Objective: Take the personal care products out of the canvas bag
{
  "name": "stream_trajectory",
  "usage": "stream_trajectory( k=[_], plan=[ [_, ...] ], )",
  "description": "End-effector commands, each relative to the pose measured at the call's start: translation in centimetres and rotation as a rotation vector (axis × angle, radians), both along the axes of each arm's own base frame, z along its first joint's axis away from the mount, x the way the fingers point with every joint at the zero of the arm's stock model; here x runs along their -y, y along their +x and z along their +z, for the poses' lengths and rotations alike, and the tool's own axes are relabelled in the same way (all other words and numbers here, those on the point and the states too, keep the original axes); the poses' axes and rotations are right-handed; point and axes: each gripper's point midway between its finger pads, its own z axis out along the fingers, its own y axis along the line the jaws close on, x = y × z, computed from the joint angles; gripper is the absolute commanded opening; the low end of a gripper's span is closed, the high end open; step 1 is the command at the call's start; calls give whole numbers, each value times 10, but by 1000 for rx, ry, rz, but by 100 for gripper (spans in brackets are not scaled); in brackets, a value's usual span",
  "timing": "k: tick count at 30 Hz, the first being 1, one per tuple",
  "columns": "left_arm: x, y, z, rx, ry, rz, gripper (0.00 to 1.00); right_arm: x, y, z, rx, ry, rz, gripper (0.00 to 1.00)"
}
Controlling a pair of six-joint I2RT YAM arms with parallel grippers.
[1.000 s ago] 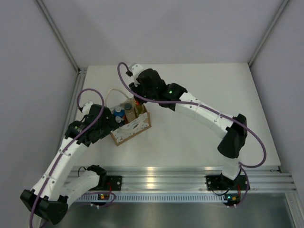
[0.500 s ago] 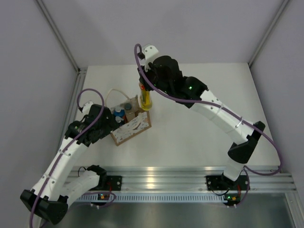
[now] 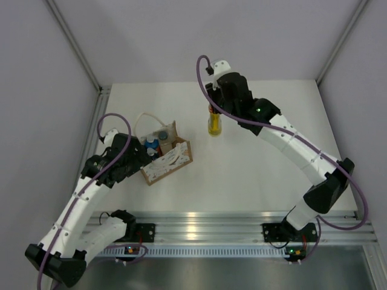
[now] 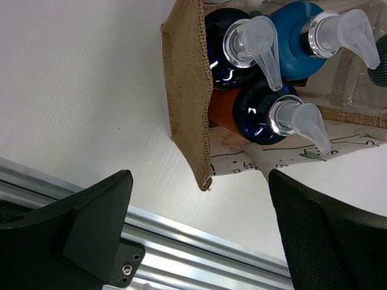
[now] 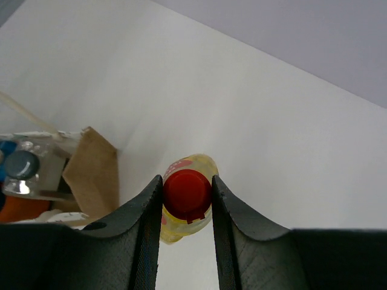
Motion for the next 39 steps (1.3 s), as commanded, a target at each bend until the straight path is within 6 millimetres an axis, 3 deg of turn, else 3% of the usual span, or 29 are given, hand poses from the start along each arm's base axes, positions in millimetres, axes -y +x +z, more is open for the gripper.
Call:
stream_trajectory(
  k=[1,2,6,7,11,20,24,26,27,30,35,38,39],
  plan=[
    [4,5,9,46,-20,-14,98,16,14,59,162,209,-25,0],
    [4,5,8,45,-22,-16,98,20,18,43,140,198,-28,0],
    [5,3,9,46,-29,-24,98,42,41,26,165,229,-57,0],
    [5,3,9,45,-29,-26,98,43,44,10,139,223,-45,0],
    [7,3,9,43,-37,-33,98,62,64,-19,96,225,-79,0],
    [7,3,10,46,-33,-39,98,68,71,-62,25,177,-87,0],
    [7,4,11,46,-28,-43,98,67,70,-79,-4,153,-83,13],
    [7,6,12,44,-21,-46,98,68,70,-84,-14,143,-84,21],
    [7,6,13,43,-18,-48,98,68,70,-87,-20,138,-87,36],
    [7,9,15,44,-8,-57,98,70,69,-84,-24,134,-94,60],
    [5,13,18,43,20,-61,98,68,67,-75,-39,124,-77,65],
    [4,15,18,44,26,-53,98,60,60,-60,-32,125,-42,70],
    [3,15,18,45,31,-48,98,56,56,-46,-8,130,-25,71]
  ],
)
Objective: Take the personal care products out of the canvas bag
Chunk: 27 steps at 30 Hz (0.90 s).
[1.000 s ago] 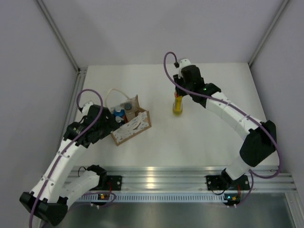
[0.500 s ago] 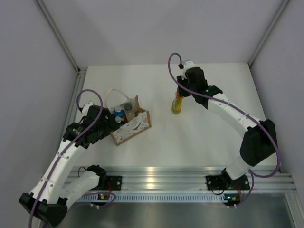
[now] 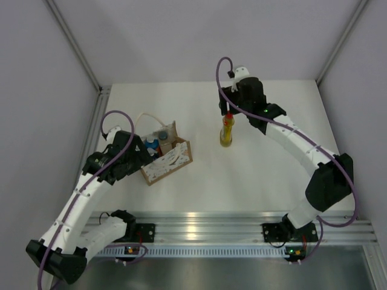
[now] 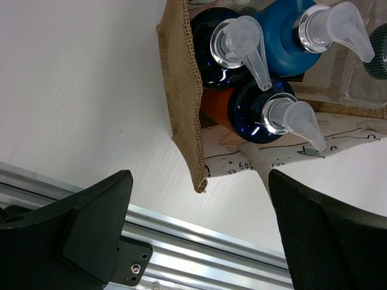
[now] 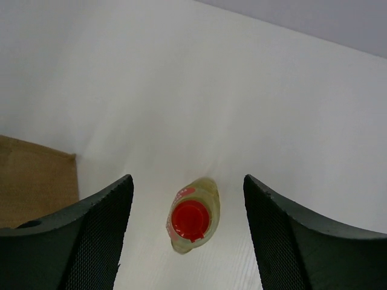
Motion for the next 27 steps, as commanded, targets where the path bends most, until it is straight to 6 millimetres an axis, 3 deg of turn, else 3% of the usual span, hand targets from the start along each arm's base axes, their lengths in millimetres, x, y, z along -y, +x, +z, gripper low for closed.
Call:
stream_trajectory(
  k=[1,4,6,11,14,18,22,27],
  plan=[
    [-2,13,17,65,8,14,98,-15,-7,66,119,57,56,71],
    [-2,14,16,66,8,27,98,-39,-26,90,146,73,124,72],
    [-3,13,14,62,11,31,98,-66,-44,101,133,103,179,72],
    [-7,10,4,44,24,55,98,-137,-88,98,57,128,286,70],
    [-5,9,0,31,12,54,98,-170,-103,89,-11,164,306,67],
    [-1,9,2,35,-9,50,98,-204,-108,66,-83,136,303,66],
    [-1,7,0,28,-12,50,98,-219,-116,30,-180,46,307,65],
    [-2,4,-4,24,-15,51,98,-231,-123,4,-230,12,313,65]
  ],
)
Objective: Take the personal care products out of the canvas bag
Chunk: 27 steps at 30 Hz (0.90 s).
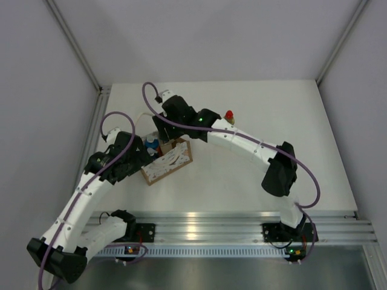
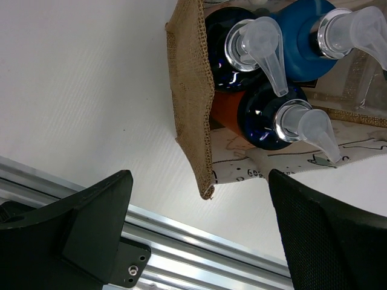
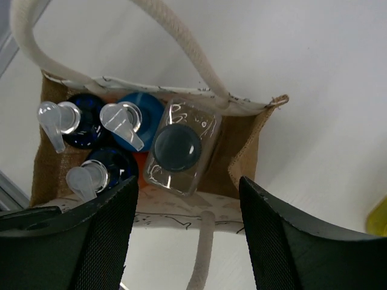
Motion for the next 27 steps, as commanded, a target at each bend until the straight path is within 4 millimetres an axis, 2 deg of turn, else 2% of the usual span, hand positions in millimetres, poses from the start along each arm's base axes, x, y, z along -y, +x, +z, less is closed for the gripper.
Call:
stream_trajectory(
  k=[1,8,14,19,27],
  plan=[
    [2,3,3,36,-22,9,98,-3,-16,10,-24,2,-4,65],
    [2,3,2,30,-23,7,98,-13,-23,-21,-75,-41,32,65],
    [3,1,-1,22,-22,1,98,-23,-18,-38,-81,-65,44,66],
    [3,1,-1,19,-21,-8,98,-28,-3,-47,-58,-84,21,65],
    [3,1,-1,17,-15,-20,98,-14,18,-69,-8,-176,-47,63]
  ],
)
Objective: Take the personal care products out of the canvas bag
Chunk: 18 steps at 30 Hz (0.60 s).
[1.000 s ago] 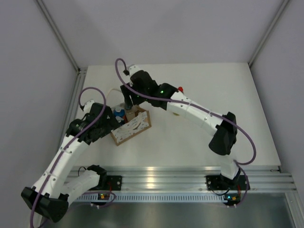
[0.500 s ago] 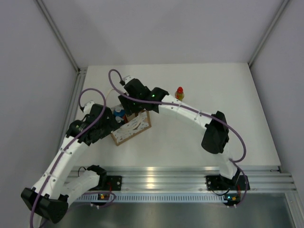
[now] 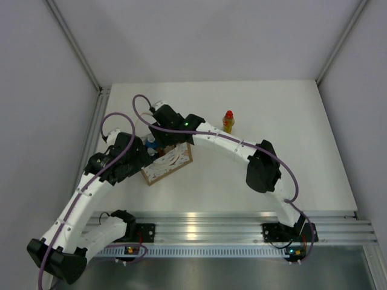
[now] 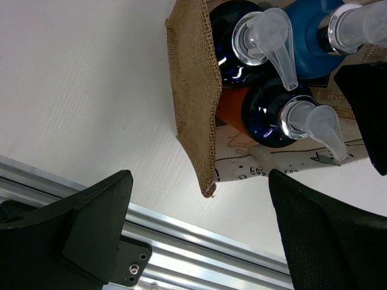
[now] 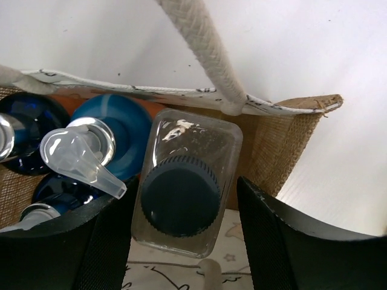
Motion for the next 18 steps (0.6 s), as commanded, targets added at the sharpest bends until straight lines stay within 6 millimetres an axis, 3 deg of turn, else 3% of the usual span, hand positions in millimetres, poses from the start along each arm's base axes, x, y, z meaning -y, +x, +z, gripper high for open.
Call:
stream_trajectory(
  k=[1,5,13,18],
  plan=[
    [3,4,4,28,-11,-15,98,6,16,7,80,-40,-42,63],
    [2,4,4,30,-7,-21,98,12,21,-3,66,-58,-51,62],
    [3,4,7,37,-8,-26,98,-1,25,-14,85,-38,9,63],
    [2,3,9,43,-5,-35,98,-2,26,-35,65,-35,33,63]
  ],
)
